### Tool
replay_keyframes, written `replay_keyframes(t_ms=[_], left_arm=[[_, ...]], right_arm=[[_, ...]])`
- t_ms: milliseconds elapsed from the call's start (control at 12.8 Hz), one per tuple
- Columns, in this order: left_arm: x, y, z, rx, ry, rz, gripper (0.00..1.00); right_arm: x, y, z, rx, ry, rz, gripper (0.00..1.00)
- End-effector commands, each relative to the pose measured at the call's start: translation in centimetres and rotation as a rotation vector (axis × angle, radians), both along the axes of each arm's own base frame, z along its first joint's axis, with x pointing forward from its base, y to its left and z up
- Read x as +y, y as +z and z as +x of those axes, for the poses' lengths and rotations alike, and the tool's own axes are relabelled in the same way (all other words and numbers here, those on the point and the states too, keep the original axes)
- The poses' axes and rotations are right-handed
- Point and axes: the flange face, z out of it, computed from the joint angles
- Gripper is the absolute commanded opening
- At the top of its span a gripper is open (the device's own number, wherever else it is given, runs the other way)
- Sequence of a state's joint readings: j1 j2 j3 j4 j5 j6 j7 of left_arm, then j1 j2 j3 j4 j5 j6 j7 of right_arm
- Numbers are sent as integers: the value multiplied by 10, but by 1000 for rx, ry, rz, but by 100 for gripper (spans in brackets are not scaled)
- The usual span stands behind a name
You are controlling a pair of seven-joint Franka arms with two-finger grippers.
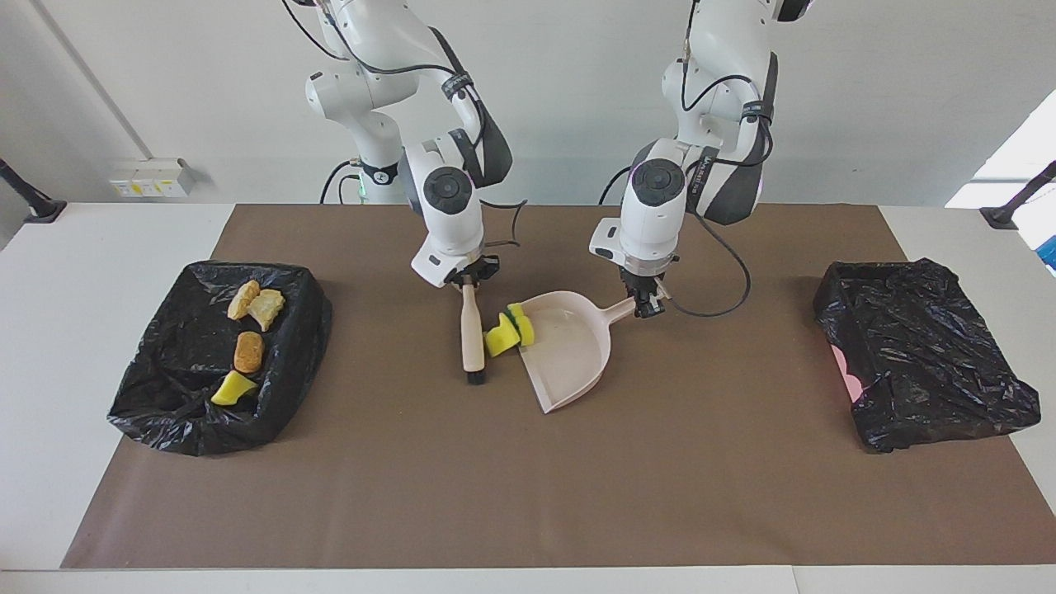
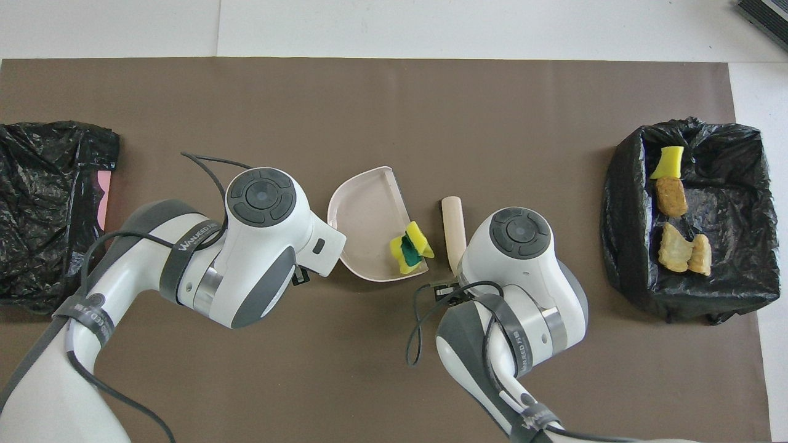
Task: Sweep and dump trash in bin
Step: 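Sweep the yellow sponges into the dustpan with the right gripper's brush, then sweep the bread chunk into the dustpan with the right gripper's brush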
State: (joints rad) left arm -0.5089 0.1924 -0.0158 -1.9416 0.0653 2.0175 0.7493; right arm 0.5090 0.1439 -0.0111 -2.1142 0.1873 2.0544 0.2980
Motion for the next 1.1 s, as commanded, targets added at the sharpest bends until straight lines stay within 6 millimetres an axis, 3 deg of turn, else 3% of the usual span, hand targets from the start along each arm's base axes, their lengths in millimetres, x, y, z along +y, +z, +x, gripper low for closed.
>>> replay_keyframes(t_ms=[0,235,470,627,862,1019], left_arm=[[5,4,-9,-25,-11,6,0],[5,4,-9,-23,-11,7,0],[7,4,-10,-9,-12,16,0],[10,5,-10,2,-21,21,0],[35,31,-50,33,-84,31,0],[39,25,-82,46,-108,39,0]], right_arm=[[25,12,4,2,-23,99,0],[20,20,11,3,-29,99,0],[-17,50,10,60,-100,74,0],[-31,73,-2,56,-152,-26,0],[-28,72,-46,97,-257,-163,0],[-37,64,-75,116,-353,-220,0]])
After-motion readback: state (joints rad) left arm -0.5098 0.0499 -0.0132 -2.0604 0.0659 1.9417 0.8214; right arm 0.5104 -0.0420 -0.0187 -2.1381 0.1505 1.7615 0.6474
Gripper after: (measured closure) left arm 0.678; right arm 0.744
